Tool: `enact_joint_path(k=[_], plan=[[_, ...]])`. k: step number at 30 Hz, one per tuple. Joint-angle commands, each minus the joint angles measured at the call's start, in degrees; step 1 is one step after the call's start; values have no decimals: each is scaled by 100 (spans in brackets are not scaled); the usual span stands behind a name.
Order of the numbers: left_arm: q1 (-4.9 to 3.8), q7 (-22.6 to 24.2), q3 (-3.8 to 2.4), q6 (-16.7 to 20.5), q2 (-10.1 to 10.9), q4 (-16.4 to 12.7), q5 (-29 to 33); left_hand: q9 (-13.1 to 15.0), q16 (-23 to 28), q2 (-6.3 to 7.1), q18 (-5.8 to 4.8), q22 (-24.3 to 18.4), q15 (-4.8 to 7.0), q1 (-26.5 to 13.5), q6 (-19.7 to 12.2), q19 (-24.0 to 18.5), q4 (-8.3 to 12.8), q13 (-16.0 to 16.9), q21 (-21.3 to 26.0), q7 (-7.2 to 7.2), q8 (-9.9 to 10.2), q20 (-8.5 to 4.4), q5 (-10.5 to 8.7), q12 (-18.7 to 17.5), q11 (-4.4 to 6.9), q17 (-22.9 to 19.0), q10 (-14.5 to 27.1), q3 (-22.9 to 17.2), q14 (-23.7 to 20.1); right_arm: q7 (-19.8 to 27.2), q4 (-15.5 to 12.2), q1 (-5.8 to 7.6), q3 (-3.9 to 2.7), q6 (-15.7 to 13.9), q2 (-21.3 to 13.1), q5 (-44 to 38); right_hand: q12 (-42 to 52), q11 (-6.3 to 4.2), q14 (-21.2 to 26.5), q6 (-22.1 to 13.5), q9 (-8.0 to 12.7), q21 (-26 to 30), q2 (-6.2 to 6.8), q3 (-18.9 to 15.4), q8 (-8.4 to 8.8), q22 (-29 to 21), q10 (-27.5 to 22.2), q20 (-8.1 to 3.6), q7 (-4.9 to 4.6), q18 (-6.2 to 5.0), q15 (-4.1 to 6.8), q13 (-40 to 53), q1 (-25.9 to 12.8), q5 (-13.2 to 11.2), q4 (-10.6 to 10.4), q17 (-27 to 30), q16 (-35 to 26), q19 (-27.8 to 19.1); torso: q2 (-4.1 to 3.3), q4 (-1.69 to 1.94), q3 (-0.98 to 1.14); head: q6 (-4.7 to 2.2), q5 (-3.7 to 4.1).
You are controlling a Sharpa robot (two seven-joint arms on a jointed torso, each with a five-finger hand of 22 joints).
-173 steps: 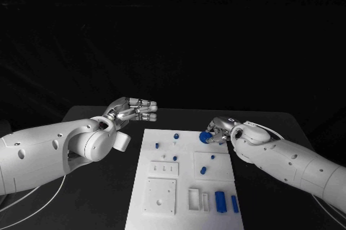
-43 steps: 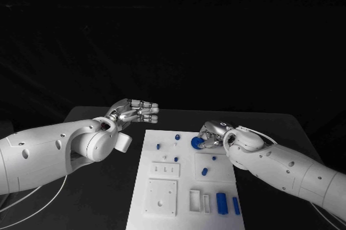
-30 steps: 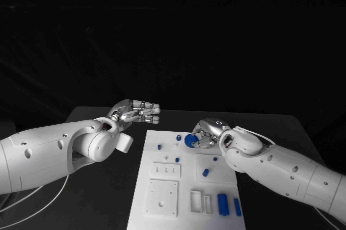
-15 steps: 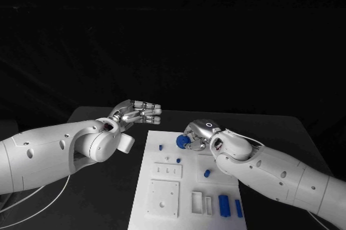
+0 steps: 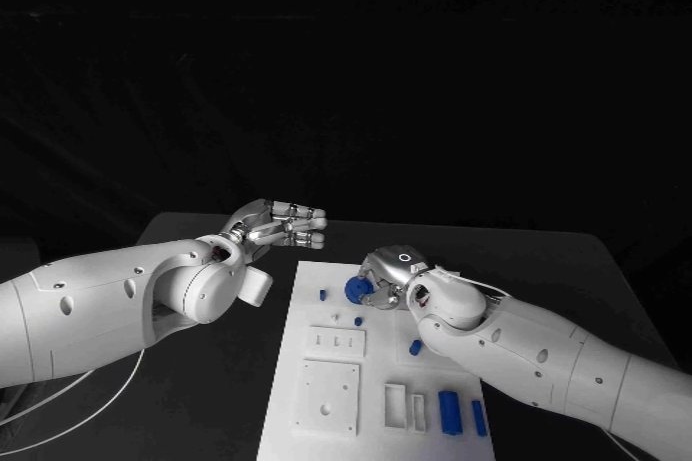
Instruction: Assemble the parts on the task board
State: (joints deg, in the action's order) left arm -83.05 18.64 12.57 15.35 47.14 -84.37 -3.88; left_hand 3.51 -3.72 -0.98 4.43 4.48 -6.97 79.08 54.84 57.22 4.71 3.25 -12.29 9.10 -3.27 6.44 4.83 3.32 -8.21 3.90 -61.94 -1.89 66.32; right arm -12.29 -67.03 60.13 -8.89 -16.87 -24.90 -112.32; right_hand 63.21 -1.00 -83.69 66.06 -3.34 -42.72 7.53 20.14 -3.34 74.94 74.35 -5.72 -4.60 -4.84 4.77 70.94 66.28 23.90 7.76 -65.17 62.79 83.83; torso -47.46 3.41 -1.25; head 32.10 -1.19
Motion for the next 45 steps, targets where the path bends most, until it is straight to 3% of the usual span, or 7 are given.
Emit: enact_joint_path(k=[1,9,19,34,41,45], plan=[[-10,37,-3,-85,-23,0,-22,4,-27,10,-21,-5,-10,-23,-33,-29,43,7,-18,13,-23,-13,35,14,-7,9,37,1,-20,-102,87,-3,28,-23,70,-232,-34,-25,-1,54,-38,-1,56,45,-21,486,5,-40,50,8,20,-7,8,-27,-13,10,-22,272,3,-8,2,-7,-19],[-10,26,-3,-107,-49,13,-22,5,-26,3,-22,-5,-12,-43,-31,-33,48,7,-20,15,-24,-11,36,14,-8,8,37,1,-23,-190,243,-3,80,-45,209,-328,-44,-21,-1,35,-39,10,74,121,-23,485,3,-41,43,9,20,-12,10,-64,-10,19,-26,275,3,-16,8,-50,-30],[-10,14,-4,-125,-70,21,-22,5,-26,3,-22,-5,-12,-43,-31,-33,48,7,-20,15,-24,-11,36,14,-8,8,37,1,-23,-261,425,-2,143,-135,321,-400,-113,-2,6,-147,-33,60,143,244,-19,475,-33,-27,-9,-11,3,-56,-22,-119,-11,56,-64,275,3,-12,8,-51,-44],[-10,3,-4,-143,-77,26,-22,5,-26,3,-22,-5,-12,-43,-31,-33,48,7,-20,15,-24,-11,36,14,-8,8,37,1,-23,-332,466,-2,156,-172,369,-405,-194,29,13,-392,-24,139,206,226,-19,461,-82,5,-71,-43,-26,-119,-18,-219,-55,98,-110,271,6,-17,5,-45,-43],[-10,-2,-4,-149,-84,32,-22,5,-26,3,-22,-5,-12,-43,-31,-33,48,7,-20,15,-24,-11,36,14,-8,8,37,1,-23,-271,466,-2,157,-198,378,-292,-226,62,15,-628,-23,193,227,90,-21,455,-101,33,-124,-70,-50,-163,21,-315,-89,119,-140,274,4,-20,10,-47,-48],[-10,-5,-4,-156,-86,37,-22,5,-26,3,-22,-5,-12,-43,-31,-33,48,7,-20,15,-24,-11,36,14,-8,8,37,1,-23,-161,466,-1,157,-87,365,-58,-219,65,14,-683,-24,212,234,-175,-22,456,-103,39,-120,-72,-56,-172,-18,-193,-157,123,-146,278,7,-18,5,-41,-57]])
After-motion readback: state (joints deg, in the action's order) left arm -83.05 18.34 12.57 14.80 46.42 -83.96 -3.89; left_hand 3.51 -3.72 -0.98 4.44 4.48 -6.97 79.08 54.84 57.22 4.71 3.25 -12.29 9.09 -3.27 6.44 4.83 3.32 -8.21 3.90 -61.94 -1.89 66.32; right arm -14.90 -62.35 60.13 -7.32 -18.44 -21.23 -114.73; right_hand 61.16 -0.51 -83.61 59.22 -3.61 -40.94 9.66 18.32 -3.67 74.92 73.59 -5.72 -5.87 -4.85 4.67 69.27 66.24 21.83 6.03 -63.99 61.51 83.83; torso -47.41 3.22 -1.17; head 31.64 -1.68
